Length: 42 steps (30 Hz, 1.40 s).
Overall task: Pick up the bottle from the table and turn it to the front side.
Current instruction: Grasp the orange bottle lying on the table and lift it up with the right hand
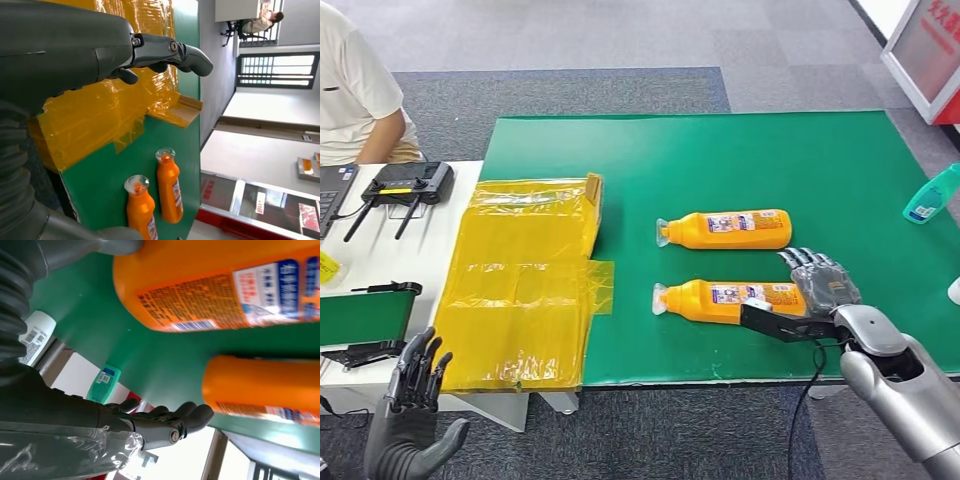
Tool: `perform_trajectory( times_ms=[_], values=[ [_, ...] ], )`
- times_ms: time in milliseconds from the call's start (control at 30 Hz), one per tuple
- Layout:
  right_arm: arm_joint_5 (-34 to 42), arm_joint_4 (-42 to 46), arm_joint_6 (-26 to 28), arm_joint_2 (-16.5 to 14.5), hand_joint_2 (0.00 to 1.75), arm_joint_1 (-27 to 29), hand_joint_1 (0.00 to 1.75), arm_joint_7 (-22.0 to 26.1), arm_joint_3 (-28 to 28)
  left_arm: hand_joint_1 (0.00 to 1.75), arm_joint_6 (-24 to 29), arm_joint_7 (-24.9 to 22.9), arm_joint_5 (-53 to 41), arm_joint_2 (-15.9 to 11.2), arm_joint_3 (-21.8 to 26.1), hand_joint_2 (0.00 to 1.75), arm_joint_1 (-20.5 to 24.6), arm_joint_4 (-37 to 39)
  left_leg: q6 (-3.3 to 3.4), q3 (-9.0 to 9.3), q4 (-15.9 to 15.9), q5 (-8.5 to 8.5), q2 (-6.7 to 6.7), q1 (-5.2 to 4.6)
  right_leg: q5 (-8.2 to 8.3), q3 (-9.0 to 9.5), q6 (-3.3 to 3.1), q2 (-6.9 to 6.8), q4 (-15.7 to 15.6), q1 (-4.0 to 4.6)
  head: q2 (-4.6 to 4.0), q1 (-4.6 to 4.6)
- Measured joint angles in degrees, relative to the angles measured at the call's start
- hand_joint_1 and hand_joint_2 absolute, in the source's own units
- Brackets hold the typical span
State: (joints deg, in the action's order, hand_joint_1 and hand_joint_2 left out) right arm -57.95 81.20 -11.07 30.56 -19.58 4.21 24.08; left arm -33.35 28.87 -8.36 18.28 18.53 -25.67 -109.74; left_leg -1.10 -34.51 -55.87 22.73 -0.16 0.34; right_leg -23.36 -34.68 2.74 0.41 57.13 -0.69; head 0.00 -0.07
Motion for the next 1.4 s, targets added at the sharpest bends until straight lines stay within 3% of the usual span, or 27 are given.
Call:
perform_trajectory(
  times_ms=[233,467,733,1033,1400],
  values=[
    [5.2,-3.6,-2.5,4.6,1.75,-3.5,0.0,1.3,3.3,0.0,1.2,0.0,0.9,-1.4,-0.7,1.75,0.0,1.0,0.0,0.0,0.0,0.0,0.0,0.0,0.0,0.0,0.0,0.0,0.0,0.0,0.0,0.02],
    [7.0,-4.4,-3.2,6.2,1.75,-4.3,0.0,1.3,5.3,0.0,1.5,0.0,1.1,-2.0,-1.4,1.75,0.0,1.6,0.0,0.0,0.0,0.0,0.0,0.0,0.0,0.0,0.0,0.0,0.0,0.0,0.0,0.01],
    [15.9,-4.4,-5.4,7.9,1.75,-5.1,0.0,1.4,7.8,0.0,2.6,-0.1,2.1,-3.0,-2.0,1.75,0.1,2.1,0.01,-0.01,0.0,0.0,0.0,-0.01,0.0,0.0,0.01,0.0,0.0,-0.01,0.0,0.01],
    [35.3,-2.0,-11.0,13.1,1.75,-7.2,0.0,1.1,10.7,0.0,3.2,-0.1,3.3,-4.7,-3.1,1.75,0.5,3.2,0.03,0.0,0.0,-0.02,-0.01,-0.05,0.01,-0.01,0.01,0.01,0.0,-0.04,0.0,0.01],
    [36.2,-2.5,-7.1,13.2,1.75,-7.4,0.0,0.4,12.9,0.0,4.8,-0.3,4.0,-6.5,-5.5,1.75,1.0,4.6,0.04,-0.02,0.0,-0.02,-0.01,-0.04,0.01,0.01,0.02,0.0,0.0,-0.04,0.0,0.02]
  ],
)
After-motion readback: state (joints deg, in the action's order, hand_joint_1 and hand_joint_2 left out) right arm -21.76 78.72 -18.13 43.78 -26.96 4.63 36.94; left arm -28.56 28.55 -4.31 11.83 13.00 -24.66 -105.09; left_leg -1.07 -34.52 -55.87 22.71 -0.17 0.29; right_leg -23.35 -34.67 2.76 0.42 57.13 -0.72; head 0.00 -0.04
